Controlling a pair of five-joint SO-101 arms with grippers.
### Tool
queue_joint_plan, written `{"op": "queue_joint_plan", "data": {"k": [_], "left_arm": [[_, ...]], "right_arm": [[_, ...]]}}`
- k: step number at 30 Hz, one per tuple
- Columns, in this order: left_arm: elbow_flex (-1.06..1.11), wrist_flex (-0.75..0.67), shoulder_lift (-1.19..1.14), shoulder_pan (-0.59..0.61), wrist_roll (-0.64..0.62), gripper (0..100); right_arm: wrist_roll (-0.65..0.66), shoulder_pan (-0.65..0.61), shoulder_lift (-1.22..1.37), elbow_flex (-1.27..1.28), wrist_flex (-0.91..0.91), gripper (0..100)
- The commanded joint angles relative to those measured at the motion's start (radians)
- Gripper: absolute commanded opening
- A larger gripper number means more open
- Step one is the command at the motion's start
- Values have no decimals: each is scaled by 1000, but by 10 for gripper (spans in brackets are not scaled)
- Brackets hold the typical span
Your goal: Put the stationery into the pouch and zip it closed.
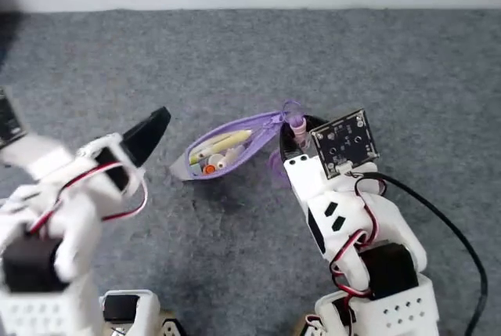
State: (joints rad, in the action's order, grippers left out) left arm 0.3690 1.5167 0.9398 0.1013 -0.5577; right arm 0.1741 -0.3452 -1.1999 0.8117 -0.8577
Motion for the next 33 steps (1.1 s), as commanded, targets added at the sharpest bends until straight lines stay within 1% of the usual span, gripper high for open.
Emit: {"op": "queue_joint_plan", "data": {"k": [1, 5, 8, 11, 13, 15, 17, 21, 24, 26, 28, 33], "left_arm": [[93, -48, -11, -61, 18, 390], [166, -17, 8, -255, 11, 389], [179, 5, 17, -390, -25, 381], [177, 6, 14, -516, -31, 323], [177, -23, 14, -572, -31, 275], [177, -54, 12, -591, -31, 235], [179, -77, 11, -592, -29, 216], [173, -77, -12, -591, -37, 213], [170, -77, -6, -562, -63, 213], [170, -81, 0, -545, -63, 213], [171, -83, -6, -552, -64, 213], [171, -121, -8, -595, -64, 212]], "right_arm": [[48, 7, -10, -64, 25, 8], [74, 5, -8, -64, 79, 8], [77, 5, -5, -64, 119, 8], [100, 5, 33, -86, 159, 8], [95, 5, 73, -135, 185, 8], [95, -2, 122, -207, 194, 8], [95, -27, 171, -296, 176, 8], [94, -113, 243, -474, 70, 8], [51, -176, 277, -574, -42, 8], [18, -202, 294, -615, -130, 8], [-14, -216, 303, -624, -191, 8], [-37, -217, 325, -628, -209, 8]]}}
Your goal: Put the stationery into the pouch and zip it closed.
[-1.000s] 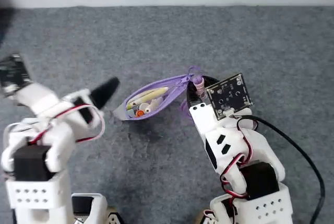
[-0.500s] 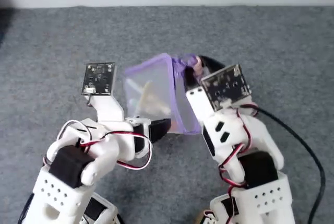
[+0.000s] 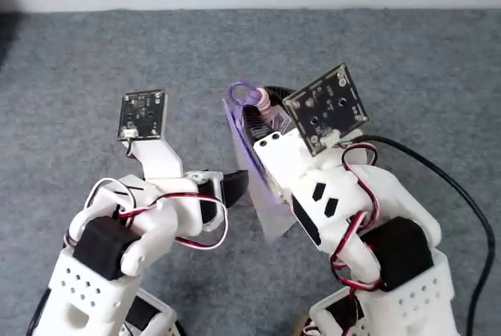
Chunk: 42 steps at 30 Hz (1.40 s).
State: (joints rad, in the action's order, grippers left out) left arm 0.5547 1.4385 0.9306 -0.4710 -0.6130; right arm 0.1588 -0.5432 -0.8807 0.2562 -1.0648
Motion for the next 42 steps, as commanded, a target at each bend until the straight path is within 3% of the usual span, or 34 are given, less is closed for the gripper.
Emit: {"op": "queue_joint_plan", "data": {"k": [1, 7, 14, 21, 26, 34, 38, 42], "left_arm": [[-15, -49, 2, -23, -9, 212], [-7, -60, 2, -25, -9, 211], [-5, -8, 0, -140, -8, 211], [65, -5, 2, -149, -5, 211], [27, 83, 9, -147, 34, 214], [-90, 215, 9, -157, 115, 214], [-94, 250, 9, -242, 120, 211], [-91, 210, 8, -302, 95, 210]], "right_arm": [[-20, -19, 12, -74, -2, 8], [52, -19, 12, -80, -41, 8], [75, -19, 19, -236, -317, 8], [75, -18, 19, -354, -585, 8], [69, -15, 13, -371, -705, 8], [34, 13, 61, -345, -601, 8], [40, 65, 107, -347, -470, 8], [41, 41, 137, -348, -437, 8]]}}
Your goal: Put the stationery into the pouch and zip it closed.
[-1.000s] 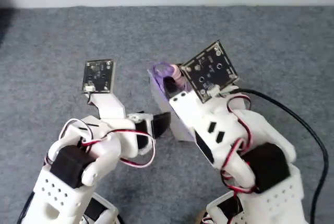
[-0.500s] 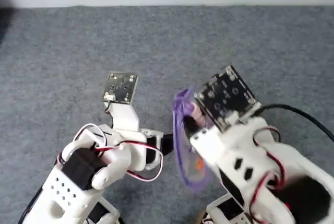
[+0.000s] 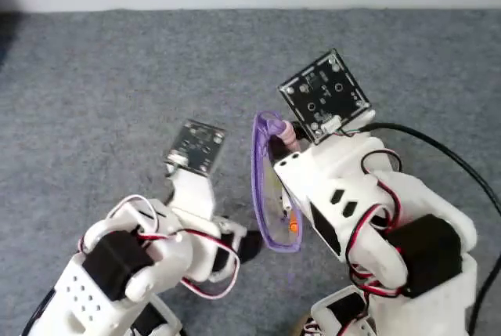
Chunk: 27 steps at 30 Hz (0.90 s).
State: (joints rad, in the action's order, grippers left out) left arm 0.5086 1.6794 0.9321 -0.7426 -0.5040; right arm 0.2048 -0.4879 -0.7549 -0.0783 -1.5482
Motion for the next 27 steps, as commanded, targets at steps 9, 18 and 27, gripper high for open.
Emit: {"op": "queue_joint_plan", "data": {"k": [9, 18, 27], "left_arm": [[99, -368, -2, -28, -101, 209], [331, -621, -2, 175, -100, 209], [289, -477, 8, 201, -57, 209]], "right_arm": [[130, -97, 38, -14, 156, 8], [176, -90, 30, -101, -51, 8], [92, -88, 39, -98, -217, 8]]}}
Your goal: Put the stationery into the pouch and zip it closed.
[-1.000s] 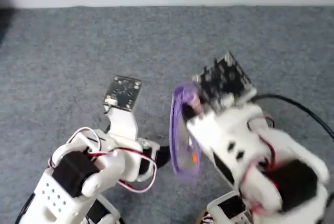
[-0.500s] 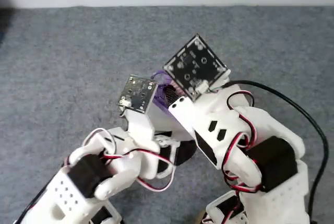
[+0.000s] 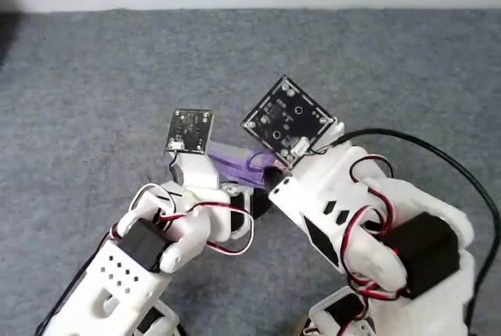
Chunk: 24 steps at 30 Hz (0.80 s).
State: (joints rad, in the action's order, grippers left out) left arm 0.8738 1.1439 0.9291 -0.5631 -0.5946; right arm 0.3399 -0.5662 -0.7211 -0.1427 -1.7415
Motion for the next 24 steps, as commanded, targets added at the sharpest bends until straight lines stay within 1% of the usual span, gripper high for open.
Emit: {"op": "queue_joint_plan", "data": {"k": [1, 7, 12, 15, 18, 21, 24], "left_arm": [[-104, 104, 12, 21, 51, 209], [-285, 422, 12, 21, 129, 214], [-380, 595, 14, 28, 215, 215], [-387, 612, 31, 35, 262, 215], [-392, 605, 107, 100, 377, 233], [-387, 559, 189, 227, 457, 309], [-386, 494, 236, 391, 483, 370]], "right_arm": [[-48, -10, 7, -32, -24, 8], [-48, -10, -4, 69, -16, 8], [-48, -12, 4, 97, 53, 8], [-48, -16, 5, 121, 56, 8], [-49, -16, -4, 167, 56, 8], [-51, -18, -4, 198, 56, 8], [-51, -19, -4, 222, 56, 8]]}}
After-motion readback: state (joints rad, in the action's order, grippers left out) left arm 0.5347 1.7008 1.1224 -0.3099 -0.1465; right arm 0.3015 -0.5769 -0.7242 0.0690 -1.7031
